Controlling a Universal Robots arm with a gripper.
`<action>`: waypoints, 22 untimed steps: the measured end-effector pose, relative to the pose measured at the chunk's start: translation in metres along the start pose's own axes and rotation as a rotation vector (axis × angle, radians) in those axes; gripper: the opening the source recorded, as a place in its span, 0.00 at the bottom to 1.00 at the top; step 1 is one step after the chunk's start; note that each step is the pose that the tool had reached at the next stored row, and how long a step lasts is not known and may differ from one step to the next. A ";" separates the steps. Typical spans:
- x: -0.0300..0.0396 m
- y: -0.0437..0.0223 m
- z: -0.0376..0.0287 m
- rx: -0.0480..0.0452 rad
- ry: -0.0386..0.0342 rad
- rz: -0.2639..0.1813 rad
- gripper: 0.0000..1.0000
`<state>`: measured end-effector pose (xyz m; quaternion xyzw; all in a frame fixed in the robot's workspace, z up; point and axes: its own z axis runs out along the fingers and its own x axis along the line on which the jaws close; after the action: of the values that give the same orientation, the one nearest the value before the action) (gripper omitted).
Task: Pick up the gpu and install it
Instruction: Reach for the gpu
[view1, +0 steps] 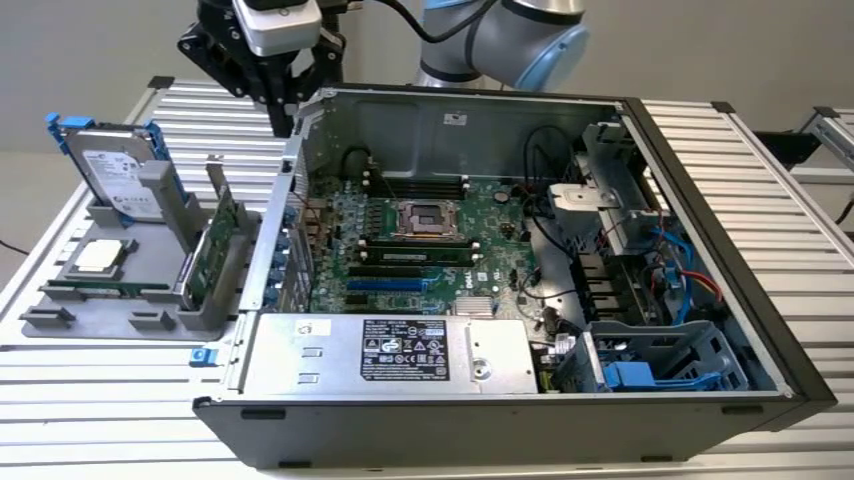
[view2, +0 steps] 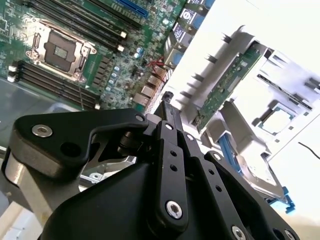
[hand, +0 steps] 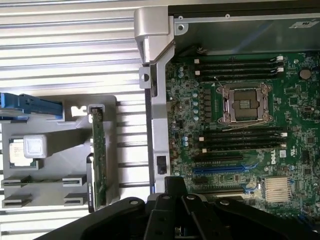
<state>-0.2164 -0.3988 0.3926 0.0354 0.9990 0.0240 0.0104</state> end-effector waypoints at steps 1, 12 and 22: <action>0.0016 -0.0001 -0.0001 0.0001 0.0000 0.000 0.00; 0.0214 -0.0015 -0.0005 0.0000 0.0000 0.000 0.00; 0.0417 -0.0030 -0.0009 0.0000 0.0000 0.000 0.00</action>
<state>-0.2582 -0.3988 0.3926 0.0354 0.9990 0.0240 0.0104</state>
